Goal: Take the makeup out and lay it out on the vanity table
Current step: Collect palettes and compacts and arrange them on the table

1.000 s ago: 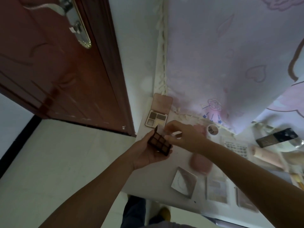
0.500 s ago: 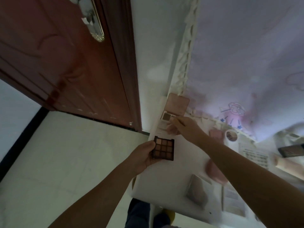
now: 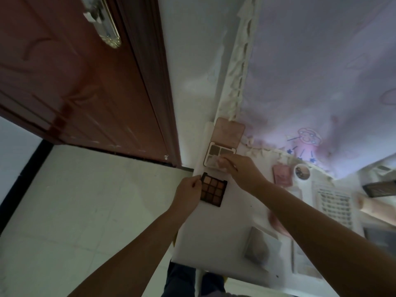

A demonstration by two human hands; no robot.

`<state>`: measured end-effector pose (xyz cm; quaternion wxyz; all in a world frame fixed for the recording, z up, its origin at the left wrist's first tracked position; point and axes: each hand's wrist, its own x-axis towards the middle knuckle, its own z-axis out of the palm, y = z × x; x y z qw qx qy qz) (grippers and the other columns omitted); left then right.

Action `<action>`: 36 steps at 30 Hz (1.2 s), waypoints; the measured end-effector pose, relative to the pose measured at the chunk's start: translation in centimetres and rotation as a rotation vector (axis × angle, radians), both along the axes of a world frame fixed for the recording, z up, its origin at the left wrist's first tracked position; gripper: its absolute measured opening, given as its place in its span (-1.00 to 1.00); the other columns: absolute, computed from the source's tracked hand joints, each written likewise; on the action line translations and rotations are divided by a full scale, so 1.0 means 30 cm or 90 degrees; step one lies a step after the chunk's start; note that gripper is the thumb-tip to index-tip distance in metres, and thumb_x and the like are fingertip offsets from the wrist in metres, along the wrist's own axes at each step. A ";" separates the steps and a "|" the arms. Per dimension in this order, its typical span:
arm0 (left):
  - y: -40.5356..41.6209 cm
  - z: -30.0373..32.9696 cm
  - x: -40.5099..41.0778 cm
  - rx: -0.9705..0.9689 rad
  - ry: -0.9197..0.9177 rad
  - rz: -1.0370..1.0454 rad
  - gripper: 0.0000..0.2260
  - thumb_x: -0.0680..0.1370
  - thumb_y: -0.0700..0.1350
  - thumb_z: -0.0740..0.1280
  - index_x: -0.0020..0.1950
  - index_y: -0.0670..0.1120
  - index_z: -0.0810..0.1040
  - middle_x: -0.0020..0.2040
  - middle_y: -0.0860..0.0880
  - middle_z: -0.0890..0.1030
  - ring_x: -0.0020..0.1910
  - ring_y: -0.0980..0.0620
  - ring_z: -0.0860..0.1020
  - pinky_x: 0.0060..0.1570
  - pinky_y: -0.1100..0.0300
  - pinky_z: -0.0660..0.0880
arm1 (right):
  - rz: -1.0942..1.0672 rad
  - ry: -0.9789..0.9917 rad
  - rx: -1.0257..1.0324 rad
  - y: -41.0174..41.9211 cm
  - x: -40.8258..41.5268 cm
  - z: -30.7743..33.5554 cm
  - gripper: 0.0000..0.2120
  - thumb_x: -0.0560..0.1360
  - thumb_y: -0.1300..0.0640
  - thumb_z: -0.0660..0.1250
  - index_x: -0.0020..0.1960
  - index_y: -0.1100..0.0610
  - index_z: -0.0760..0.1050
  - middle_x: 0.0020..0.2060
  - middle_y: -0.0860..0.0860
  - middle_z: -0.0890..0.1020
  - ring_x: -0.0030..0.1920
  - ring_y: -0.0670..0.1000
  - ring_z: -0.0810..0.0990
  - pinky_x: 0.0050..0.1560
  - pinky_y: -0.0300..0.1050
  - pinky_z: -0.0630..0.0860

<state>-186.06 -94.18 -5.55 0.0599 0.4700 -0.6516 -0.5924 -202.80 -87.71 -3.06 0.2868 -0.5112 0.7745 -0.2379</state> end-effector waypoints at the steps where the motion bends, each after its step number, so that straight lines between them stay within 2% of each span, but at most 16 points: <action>1: 0.001 -0.006 0.005 -0.025 -0.009 -0.018 -0.72 0.59 -0.29 0.09 -0.18 -0.15 0.55 -0.27 -0.10 0.46 -0.33 0.06 0.42 -0.31 0.31 0.32 | 0.003 0.005 0.001 -0.002 -0.001 -0.003 -0.71 0.63 0.07 0.12 0.01 0.20 0.55 -0.12 0.07 0.63 -0.13 0.01 0.57 -0.08 -0.27 0.44; 4: 0.009 -0.025 0.026 -0.061 -0.045 -0.049 -0.72 0.59 -0.30 0.11 -0.17 -0.22 0.58 -0.24 -0.16 0.46 -0.36 0.09 0.40 -0.43 0.46 0.23 | 0.025 0.017 -0.013 -0.011 -0.001 -0.012 -0.74 0.63 0.11 0.13 0.01 0.21 0.55 -0.12 0.08 0.62 -0.13 0.03 0.56 -0.13 -0.32 0.38; 7: 0.012 -0.023 0.035 -0.088 -0.078 -0.050 -0.79 0.61 -0.27 0.13 -0.09 -0.13 0.53 -0.08 -0.12 0.48 -0.22 0.10 0.45 -0.35 0.51 0.32 | 0.047 0.024 -0.019 -0.027 0.011 -0.009 -0.77 0.63 0.14 0.14 0.09 0.20 0.55 -0.05 0.07 0.63 -0.05 0.04 0.58 -0.03 -0.23 0.42; 9: 0.012 -0.017 0.038 -0.085 -0.092 -0.054 -0.77 0.60 -0.29 0.12 0.01 -0.20 0.58 -0.01 -0.16 0.51 -0.20 0.08 0.48 -0.31 0.53 0.33 | 0.033 0.014 -0.019 -0.028 0.014 0.005 -0.75 0.62 0.13 0.15 0.18 0.17 0.53 0.05 0.07 0.62 0.04 0.03 0.57 0.03 -0.26 0.40; 11: 0.028 -0.001 0.043 -0.114 -0.119 -0.051 -0.70 0.58 -0.30 0.12 0.25 -0.23 0.52 0.13 -0.16 0.50 0.00 0.00 0.51 -0.10 0.42 0.38 | -0.016 0.021 -0.047 0.001 0.000 0.033 -0.74 0.61 0.10 0.18 0.23 0.16 0.50 0.13 0.06 0.59 0.10 0.02 0.55 0.11 -0.23 0.41; 13: 0.074 0.041 0.050 -0.173 -0.109 -0.012 -0.70 0.58 -0.30 0.14 0.26 -0.18 0.50 0.11 -0.09 0.47 0.08 0.01 0.47 0.02 0.31 0.36 | -0.035 0.072 -0.070 0.073 -0.021 0.061 -0.76 0.59 0.13 0.21 0.19 0.18 0.52 0.08 0.10 0.59 0.05 0.04 0.57 0.11 -0.15 0.46; 15: 0.149 0.085 0.055 -0.162 -0.045 -0.011 -0.78 0.59 -0.29 0.15 0.12 -0.13 0.54 -0.03 0.01 0.49 -0.07 0.10 0.47 -0.10 0.35 0.37 | -0.009 0.104 -0.019 0.194 -0.027 0.086 -0.80 0.58 0.16 0.21 0.12 0.16 0.55 0.03 0.08 0.60 -0.04 0.01 0.56 0.08 -0.12 0.48; 18: 0.300 0.105 0.046 -0.012 -0.027 -0.145 -0.75 0.60 -0.29 0.11 0.04 -0.10 0.56 -0.13 0.04 0.54 -0.18 0.12 0.49 -0.26 0.45 0.39 | 0.020 0.183 0.098 0.412 0.029 0.088 -0.82 0.56 0.03 0.19 0.05 -0.02 0.54 0.01 -0.06 0.58 -0.05 -0.03 0.54 0.07 -0.08 0.47; 20: 0.394 0.088 0.028 0.011 -0.080 -0.246 -0.75 0.61 -0.26 0.10 0.07 -0.05 0.53 -0.04 0.03 0.52 -0.08 0.11 0.47 -0.22 0.42 0.37 | 0.080 0.262 0.101 0.529 0.095 0.045 -0.75 0.52 -0.06 0.17 0.07 0.00 0.53 0.05 -0.05 0.56 0.03 0.06 0.55 0.11 -0.10 0.39; 23: 0.471 0.072 0.008 -0.008 -0.120 -0.261 -0.73 0.60 -0.24 0.11 0.11 -0.06 0.59 0.07 -0.01 0.58 -0.02 0.11 0.48 -0.08 0.35 0.35 | 0.191 0.285 0.258 0.638 0.199 -0.036 -0.51 0.45 -0.14 0.22 0.25 0.15 0.40 0.31 0.18 0.41 0.31 0.21 0.41 0.27 0.09 0.42; 26: 0.484 0.076 0.007 0.028 -0.125 -0.254 -0.67 0.58 -0.25 0.11 0.24 -0.08 0.57 0.18 -0.05 0.60 0.06 0.03 0.55 0.01 0.23 0.46 | 0.121 0.312 0.269 0.660 0.234 -0.067 -0.54 0.36 -0.05 0.40 0.16 0.16 0.42 0.21 0.27 0.48 0.22 0.28 0.48 0.20 0.13 0.45; 28: 0.481 0.097 0.013 0.076 -0.117 -0.210 -0.67 0.58 -0.27 0.12 0.24 -0.11 0.56 0.18 -0.09 0.60 0.05 0.00 0.55 0.06 0.15 0.48 | 0.077 0.287 0.206 0.642 0.235 -0.035 -0.68 0.46 0.05 0.33 0.14 0.18 0.43 0.13 0.21 0.50 0.13 0.21 0.50 0.12 0.03 0.44; 30: 0.469 0.125 0.034 0.169 -0.074 -0.114 -0.73 0.60 -0.23 0.15 0.21 -0.14 0.57 0.16 -0.14 0.60 -0.02 0.00 0.56 0.06 0.14 0.51 | 0.030 0.176 0.138 0.630 0.227 0.006 -0.76 0.52 0.05 0.27 0.12 0.14 0.41 0.08 0.08 0.49 0.03 0.03 0.47 0.00 -0.21 0.38; 32: 0.446 0.149 0.062 0.348 -0.001 -0.032 -0.74 0.61 -0.10 0.21 0.19 -0.19 0.57 0.15 -0.19 0.60 -0.03 -0.02 0.58 0.03 0.13 0.53 | 0.006 0.037 0.119 0.619 0.214 0.068 -0.79 0.49 0.02 0.34 0.04 0.04 0.36 -0.03 -0.08 0.46 -0.12 -0.16 0.44 -0.15 -0.37 0.35; 34: 0.428 0.185 0.091 0.550 0.085 -0.018 -0.60 0.57 0.09 0.23 0.22 -0.18 0.56 0.16 -0.22 0.59 0.03 -0.11 0.59 0.08 0.04 0.55 | 0.004 -0.057 0.091 0.607 0.208 0.131 -0.69 0.41 -0.01 0.43 0.04 -0.01 0.36 -0.05 -0.13 0.48 -0.11 -0.16 0.50 -0.15 -0.31 0.48; 36: 0.416 0.216 0.104 0.612 0.168 -0.041 -0.54 0.54 0.17 0.20 0.22 -0.14 0.58 0.19 -0.22 0.58 0.06 -0.11 0.60 0.11 0.00 0.54 | 0.026 -0.072 0.063 0.582 0.207 0.189 -0.61 0.37 -0.02 0.46 0.11 -0.04 0.36 0.01 -0.12 0.49 -0.06 -0.12 0.53 -0.05 -0.20 0.56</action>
